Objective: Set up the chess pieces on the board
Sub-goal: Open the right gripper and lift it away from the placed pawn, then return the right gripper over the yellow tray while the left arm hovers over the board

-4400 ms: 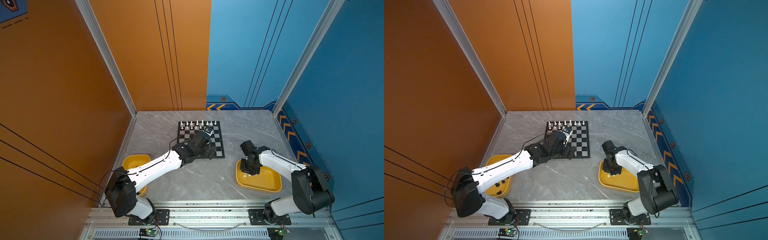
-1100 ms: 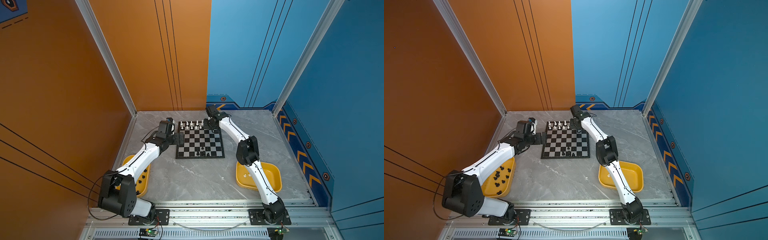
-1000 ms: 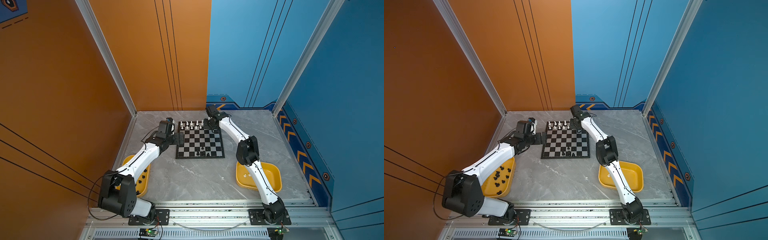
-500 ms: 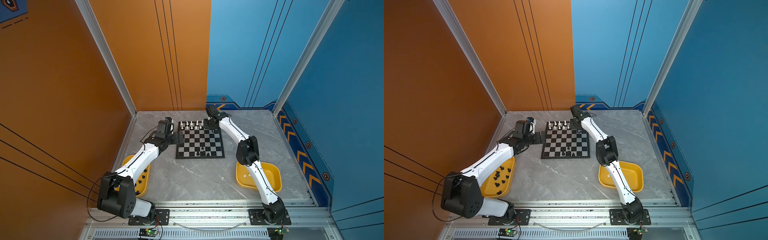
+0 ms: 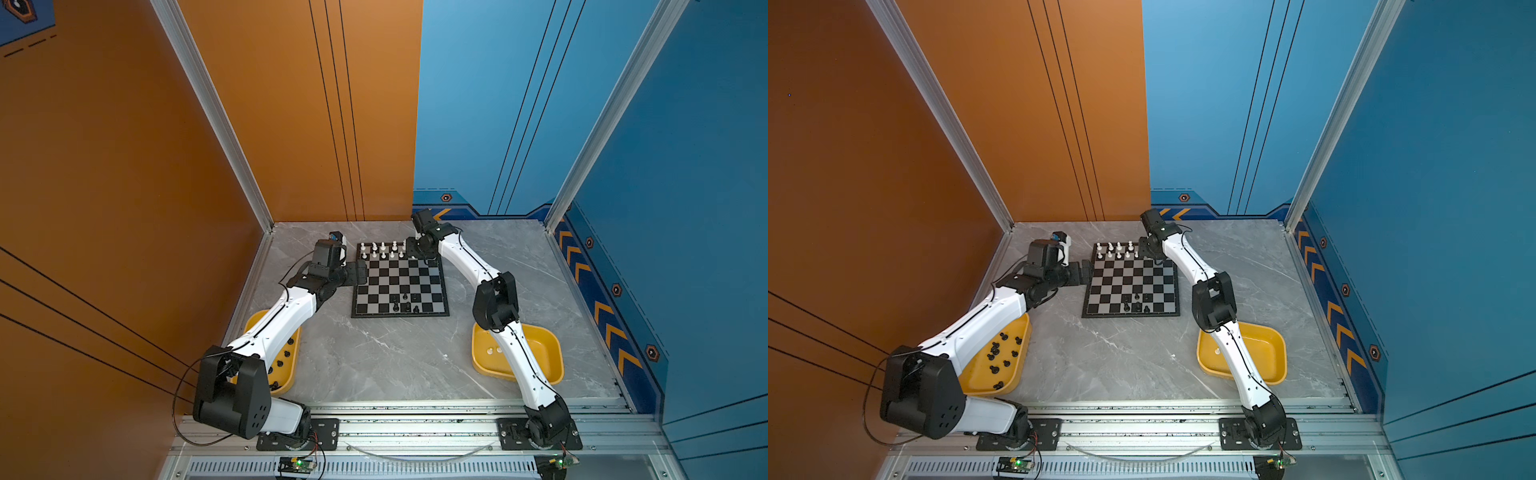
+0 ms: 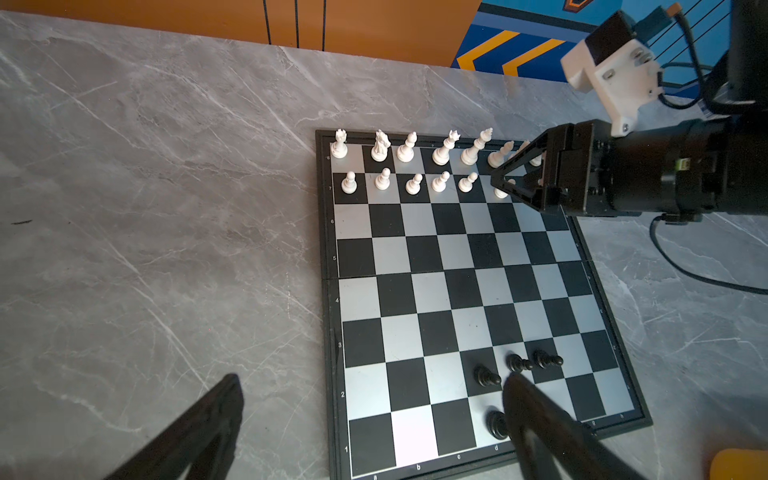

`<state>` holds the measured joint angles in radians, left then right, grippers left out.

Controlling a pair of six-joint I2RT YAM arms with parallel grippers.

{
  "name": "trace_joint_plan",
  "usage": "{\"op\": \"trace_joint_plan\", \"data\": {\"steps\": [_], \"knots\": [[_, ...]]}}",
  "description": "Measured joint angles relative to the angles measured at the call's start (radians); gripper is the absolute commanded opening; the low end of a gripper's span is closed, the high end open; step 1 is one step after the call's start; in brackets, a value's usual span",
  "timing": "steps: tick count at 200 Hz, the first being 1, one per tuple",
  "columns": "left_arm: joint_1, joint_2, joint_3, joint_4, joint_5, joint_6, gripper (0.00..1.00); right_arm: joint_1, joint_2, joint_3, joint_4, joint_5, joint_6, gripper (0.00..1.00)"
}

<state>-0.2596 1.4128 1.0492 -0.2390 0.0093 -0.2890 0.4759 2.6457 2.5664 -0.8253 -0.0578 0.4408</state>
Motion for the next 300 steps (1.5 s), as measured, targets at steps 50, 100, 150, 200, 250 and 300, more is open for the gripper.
{"op": "trace_joint_plan", "data": {"steps": [50,100,150,200,250,300], "knots": [[0.0,-0.001,0.0,0.003,0.0,0.003,0.98,-0.003,-0.152,-0.016,-0.002,0.013,-0.011,0.6],[-0.037,-0.001,0.018,-0.011,-0.002,0.047,0.98,-0.026,-0.565,-0.41,-0.032,0.112,-0.026,0.54],[-0.229,0.056,0.038,-0.005,-0.005,0.089,0.98,-0.035,-1.012,-1.125,-0.073,0.201,0.049,0.43],[-0.401,0.147,0.073,0.003,0.011,0.091,0.99,-0.014,-1.281,-1.531,-0.087,0.221,0.192,0.37],[-0.461,0.172,0.113,0.003,0.027,0.101,0.99,-0.055,-1.346,-1.706,-0.051,0.22,0.27,0.31],[-0.462,0.172,0.121,-0.002,0.026,0.101,0.99,-0.085,-1.347,-1.788,-0.012,0.22,0.301,0.31]]}}
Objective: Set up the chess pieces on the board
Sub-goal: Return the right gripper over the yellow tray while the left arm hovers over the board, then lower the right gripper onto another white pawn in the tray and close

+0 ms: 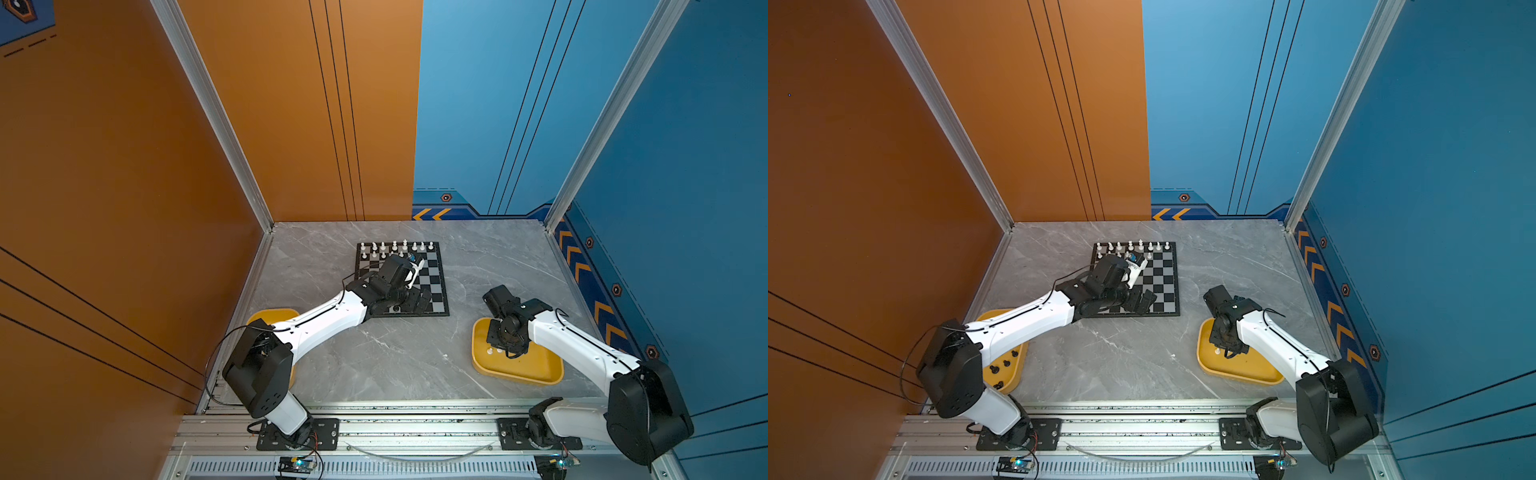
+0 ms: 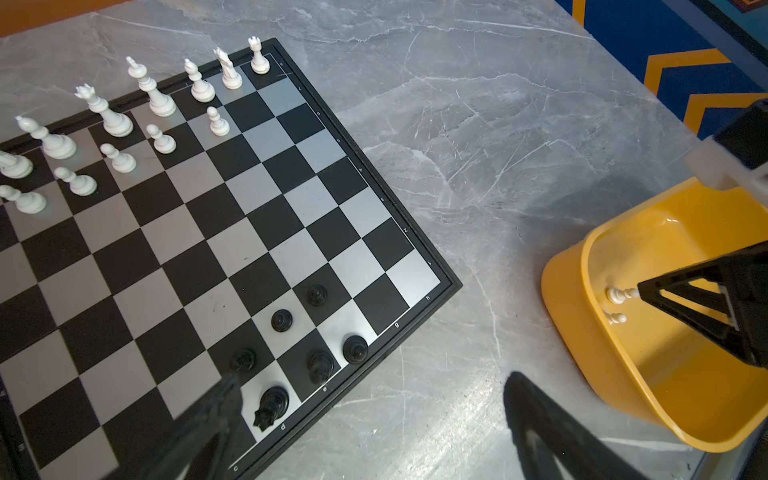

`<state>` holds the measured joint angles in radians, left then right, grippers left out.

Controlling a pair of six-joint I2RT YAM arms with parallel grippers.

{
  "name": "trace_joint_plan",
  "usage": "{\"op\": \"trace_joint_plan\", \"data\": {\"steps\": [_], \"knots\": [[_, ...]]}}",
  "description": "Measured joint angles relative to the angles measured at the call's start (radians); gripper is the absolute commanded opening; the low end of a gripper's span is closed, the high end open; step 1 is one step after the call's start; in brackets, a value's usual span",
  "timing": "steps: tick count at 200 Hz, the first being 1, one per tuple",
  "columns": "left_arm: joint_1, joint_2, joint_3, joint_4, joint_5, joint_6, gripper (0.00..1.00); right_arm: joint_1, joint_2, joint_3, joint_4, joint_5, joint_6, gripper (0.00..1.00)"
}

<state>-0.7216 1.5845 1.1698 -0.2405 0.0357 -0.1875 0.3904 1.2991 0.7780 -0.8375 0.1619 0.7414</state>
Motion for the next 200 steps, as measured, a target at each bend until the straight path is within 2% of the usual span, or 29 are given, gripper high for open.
{"op": "trace_joint_plan", "data": {"steps": [57,111,200], "knots": [[-0.001,0.0,0.002,-0.009,-0.001,0.0,0.99,-0.058,-0.005,-0.053,0.055,-0.03,-0.001,0.3],[-0.001,0.0,0.003,-0.018,-0.002,0.0,1.0,-0.07,0.021,-0.053,0.103,-0.06,-0.004,0.3],[0.002,0.0,0.004,-0.026,-0.006,0.0,1.0,-0.07,0.048,-0.053,0.125,-0.083,-0.004,0.22]]}}
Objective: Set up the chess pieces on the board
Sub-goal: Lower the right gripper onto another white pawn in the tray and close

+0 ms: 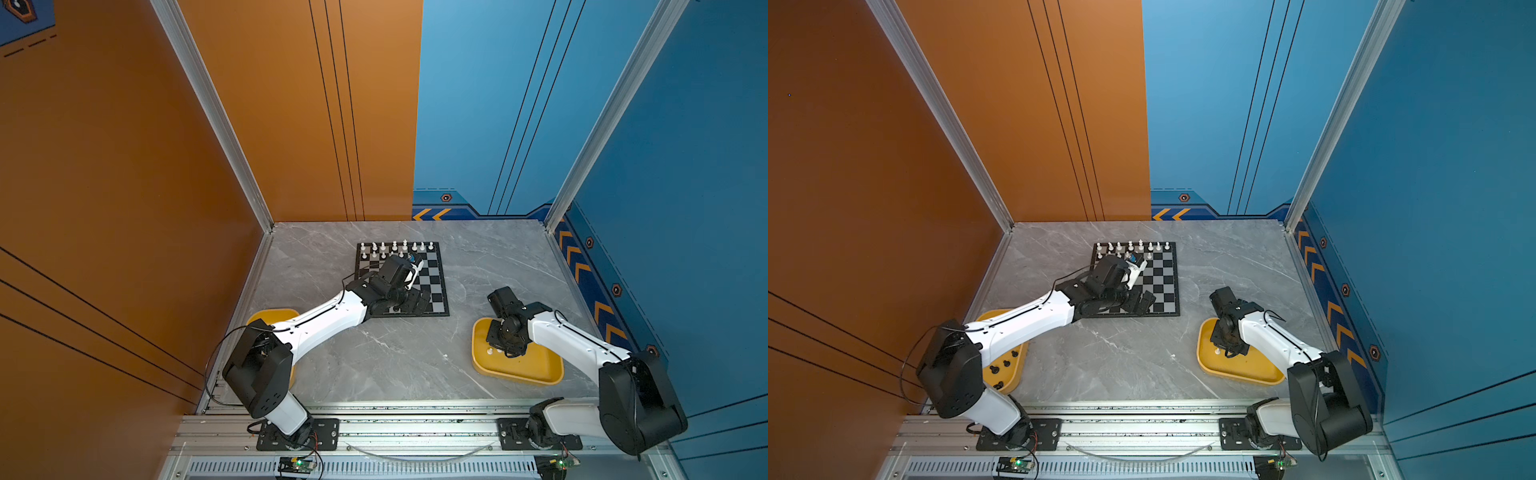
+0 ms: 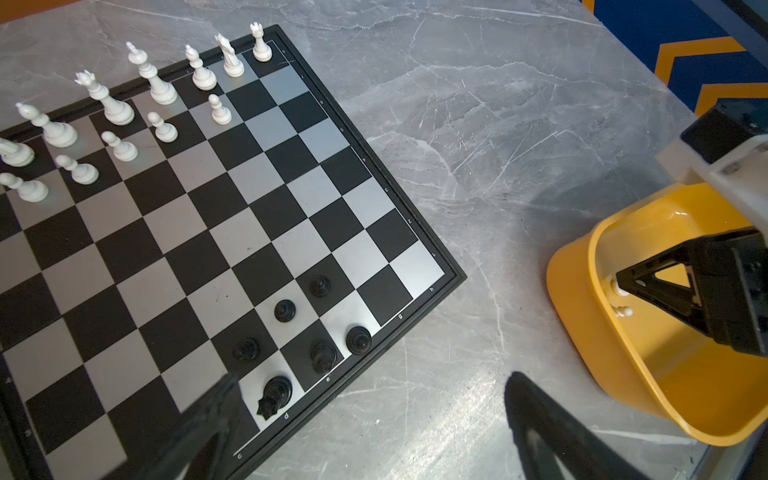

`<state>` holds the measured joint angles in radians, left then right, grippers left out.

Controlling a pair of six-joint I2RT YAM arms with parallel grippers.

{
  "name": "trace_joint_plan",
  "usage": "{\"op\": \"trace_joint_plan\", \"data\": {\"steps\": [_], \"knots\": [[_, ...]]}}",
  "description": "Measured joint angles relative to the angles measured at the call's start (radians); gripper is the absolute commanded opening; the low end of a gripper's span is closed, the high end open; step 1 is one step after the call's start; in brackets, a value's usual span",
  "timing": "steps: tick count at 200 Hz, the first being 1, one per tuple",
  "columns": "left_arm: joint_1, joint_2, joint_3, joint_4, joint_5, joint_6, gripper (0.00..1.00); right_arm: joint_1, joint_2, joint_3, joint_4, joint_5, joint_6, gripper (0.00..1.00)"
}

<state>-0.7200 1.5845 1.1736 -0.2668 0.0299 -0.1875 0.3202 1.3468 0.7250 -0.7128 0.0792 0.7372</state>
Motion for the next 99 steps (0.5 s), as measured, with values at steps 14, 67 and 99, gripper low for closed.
{"op": "trace_joint_plan", "data": {"steps": [14,67,99], "knots": [[0.001,0.0,0.0,0.0,0.0,0.0,1.0,-0.001,0.004,-0.001,0.0,0.0,0.0,0.22],[0.008,0.0,0.0,-0.005,0.0,0.0,1.0,-0.004,0.005,-0.005,0.001,0.0,0.0,0.21],[0.015,0.0,0.0,-0.008,0.001,0.0,1.0,-0.006,0.006,-0.006,0.001,0.0,0.0,0.17]]}}
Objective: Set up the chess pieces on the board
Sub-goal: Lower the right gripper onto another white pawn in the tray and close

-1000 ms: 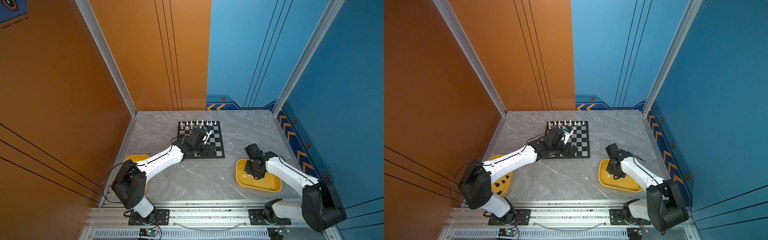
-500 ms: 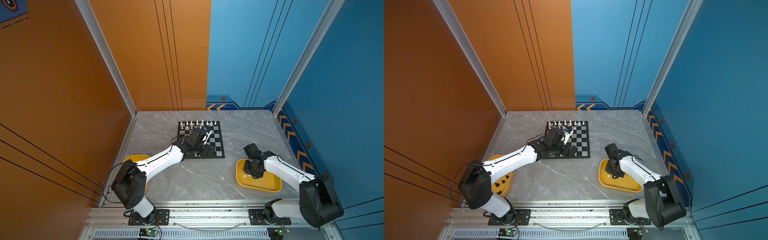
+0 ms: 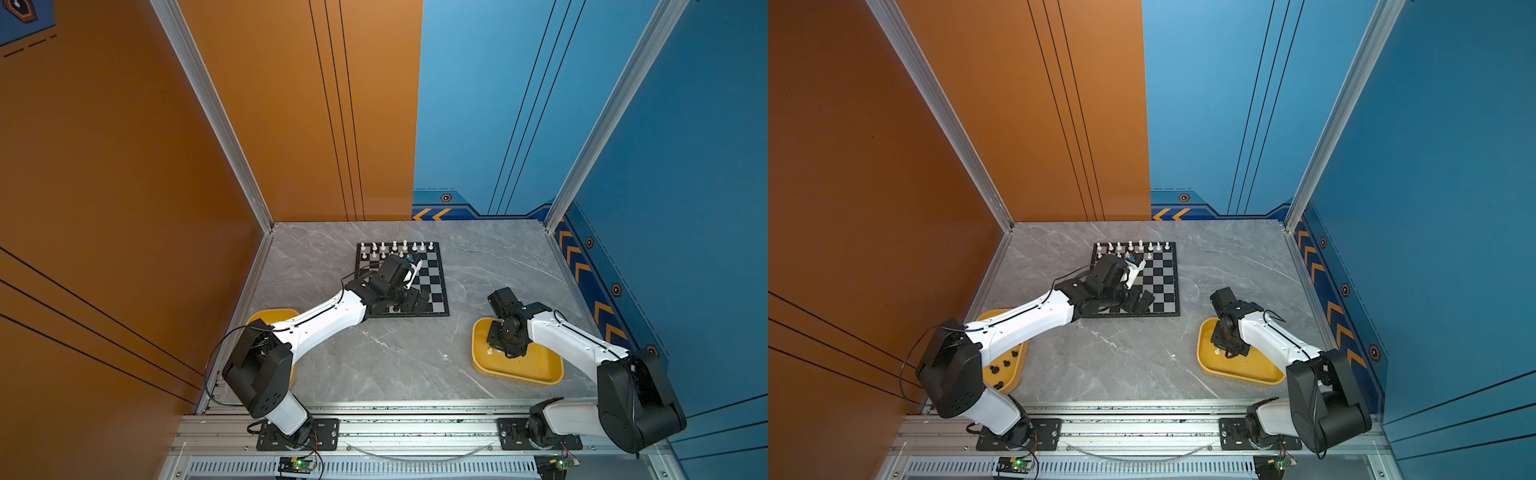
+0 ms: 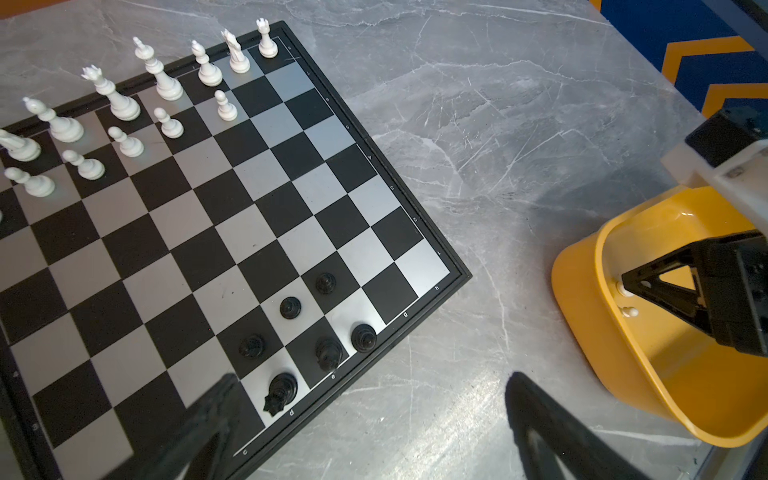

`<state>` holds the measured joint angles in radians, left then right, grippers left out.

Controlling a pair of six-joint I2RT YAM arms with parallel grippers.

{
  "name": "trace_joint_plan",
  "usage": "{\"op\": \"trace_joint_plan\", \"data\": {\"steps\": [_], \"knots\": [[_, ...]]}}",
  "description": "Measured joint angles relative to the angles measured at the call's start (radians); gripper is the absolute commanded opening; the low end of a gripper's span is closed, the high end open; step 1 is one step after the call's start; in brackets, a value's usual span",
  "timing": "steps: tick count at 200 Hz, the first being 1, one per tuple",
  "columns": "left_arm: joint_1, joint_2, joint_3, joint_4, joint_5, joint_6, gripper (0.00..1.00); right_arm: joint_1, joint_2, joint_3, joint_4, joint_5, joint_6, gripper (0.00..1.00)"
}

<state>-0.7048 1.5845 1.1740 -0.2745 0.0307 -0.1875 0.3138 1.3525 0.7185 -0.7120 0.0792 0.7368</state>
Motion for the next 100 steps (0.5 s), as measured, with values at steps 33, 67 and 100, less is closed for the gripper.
{"op": "trace_joint_plan", "data": {"steps": [33,67,100], "knots": [[0.01,0.0,0.0,0.0,0.0,0.0,1.0,-0.001,0.005,0.0,0.0,-0.001,-0.004,0.12],[0.021,0.0,0.0,0.0,0.0,0.0,1.0,-0.001,0.005,0.003,-0.003,0.0,-0.004,0.1],[0.037,0.0,0.0,0.0,0.0,0.0,1.0,-0.001,-0.013,0.054,-0.06,0.001,-0.007,0.1]]}}
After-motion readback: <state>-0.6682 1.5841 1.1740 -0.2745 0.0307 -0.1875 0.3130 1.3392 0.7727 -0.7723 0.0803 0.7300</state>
